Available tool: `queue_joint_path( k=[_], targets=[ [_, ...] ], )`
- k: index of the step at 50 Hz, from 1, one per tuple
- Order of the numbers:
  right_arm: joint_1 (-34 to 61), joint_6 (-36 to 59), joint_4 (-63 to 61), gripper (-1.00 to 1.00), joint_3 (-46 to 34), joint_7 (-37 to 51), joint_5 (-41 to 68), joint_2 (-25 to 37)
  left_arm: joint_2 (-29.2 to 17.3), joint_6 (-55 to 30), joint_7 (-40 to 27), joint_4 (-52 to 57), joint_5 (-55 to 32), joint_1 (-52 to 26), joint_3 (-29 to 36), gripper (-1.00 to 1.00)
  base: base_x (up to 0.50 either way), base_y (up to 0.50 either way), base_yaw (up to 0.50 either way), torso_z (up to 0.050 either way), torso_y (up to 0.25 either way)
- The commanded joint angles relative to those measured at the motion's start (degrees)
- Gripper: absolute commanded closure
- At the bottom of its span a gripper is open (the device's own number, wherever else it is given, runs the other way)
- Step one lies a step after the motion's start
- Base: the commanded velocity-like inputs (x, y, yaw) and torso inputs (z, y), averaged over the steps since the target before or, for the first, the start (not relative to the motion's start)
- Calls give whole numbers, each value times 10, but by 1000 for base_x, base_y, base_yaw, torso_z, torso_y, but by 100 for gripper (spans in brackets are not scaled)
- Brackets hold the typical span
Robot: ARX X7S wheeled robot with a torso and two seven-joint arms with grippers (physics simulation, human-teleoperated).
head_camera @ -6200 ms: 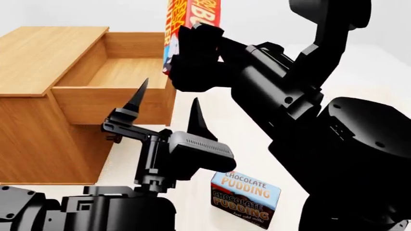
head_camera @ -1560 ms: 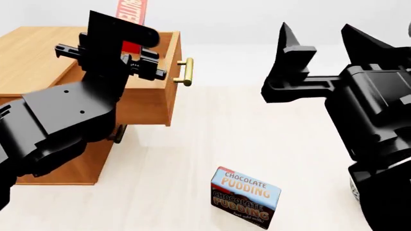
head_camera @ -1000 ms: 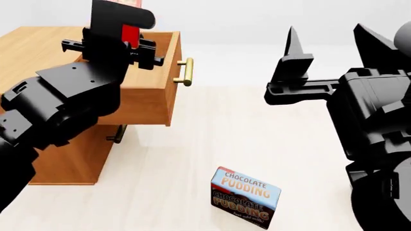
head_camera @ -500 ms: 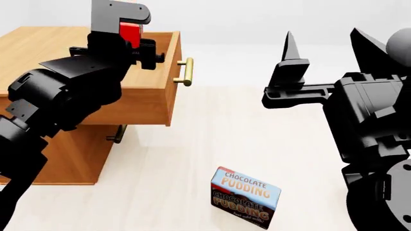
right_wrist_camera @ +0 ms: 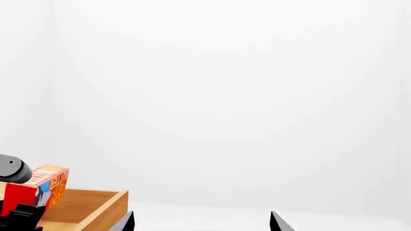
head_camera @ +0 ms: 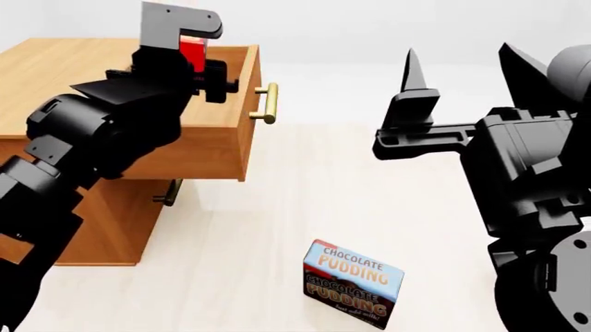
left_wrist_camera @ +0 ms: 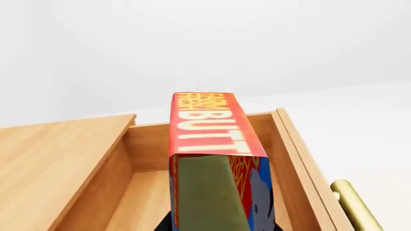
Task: Put the butter at the back in the top drawer of the cabinet and close it.
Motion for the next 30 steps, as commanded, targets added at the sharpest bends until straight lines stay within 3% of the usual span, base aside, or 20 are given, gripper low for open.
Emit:
queue_joint_path(
  k=[1, 9, 30],
  targets=[
    [-1, -1, -1, -100, -4, -1, -1, 2, 30, 15, 5, -55, 50, -18, 1, 100, 0, 0, 0, 0, 0],
    [0, -2, 1, -100, -5, -2, -2, 4, 52, 24, 20, -99, 65, -21, 10, 100, 0, 0, 0, 0, 1],
    [-12, -9, -1, -100, -13, -14, -19, 3, 54, 29, 27, -122, 64, -22, 3, 100, 0, 0, 0, 0, 1]
  ],
)
